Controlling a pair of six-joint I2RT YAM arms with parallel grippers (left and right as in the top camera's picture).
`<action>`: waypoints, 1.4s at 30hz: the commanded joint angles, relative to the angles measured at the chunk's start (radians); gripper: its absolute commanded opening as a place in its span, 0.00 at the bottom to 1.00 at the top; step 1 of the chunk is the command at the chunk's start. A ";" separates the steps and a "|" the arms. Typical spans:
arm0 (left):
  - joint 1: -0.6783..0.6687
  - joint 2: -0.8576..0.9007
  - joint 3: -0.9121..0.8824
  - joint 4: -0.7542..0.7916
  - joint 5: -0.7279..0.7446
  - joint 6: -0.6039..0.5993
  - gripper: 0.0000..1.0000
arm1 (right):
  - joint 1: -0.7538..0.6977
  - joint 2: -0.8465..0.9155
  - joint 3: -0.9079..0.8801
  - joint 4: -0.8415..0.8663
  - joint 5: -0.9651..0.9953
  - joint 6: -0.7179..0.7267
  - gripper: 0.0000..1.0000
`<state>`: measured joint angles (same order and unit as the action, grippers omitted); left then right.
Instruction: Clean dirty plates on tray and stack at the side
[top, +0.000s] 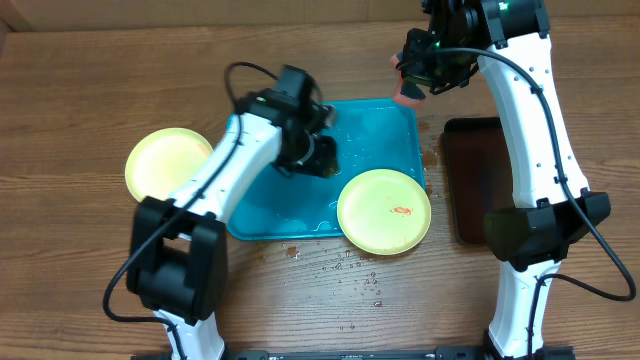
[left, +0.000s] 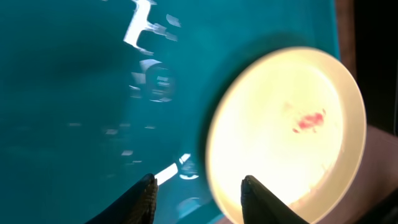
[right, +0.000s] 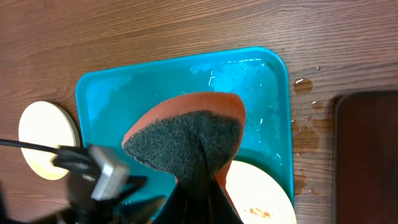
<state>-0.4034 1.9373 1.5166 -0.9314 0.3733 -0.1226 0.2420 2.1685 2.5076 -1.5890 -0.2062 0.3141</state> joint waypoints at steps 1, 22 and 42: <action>-0.043 0.056 0.018 -0.009 -0.015 0.022 0.48 | -0.001 -0.012 0.019 0.004 -0.020 0.000 0.04; -0.098 0.232 0.018 -0.073 -0.153 0.061 0.04 | -0.001 -0.012 0.019 -0.007 -0.019 -0.001 0.04; 0.063 0.232 0.174 -0.030 -0.424 -0.016 0.15 | 0.019 -0.012 -0.028 0.001 -0.020 0.000 0.04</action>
<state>-0.3389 2.1494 1.6775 -0.9546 -0.0166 -0.1200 0.2443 2.1685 2.5069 -1.6066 -0.2142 0.3141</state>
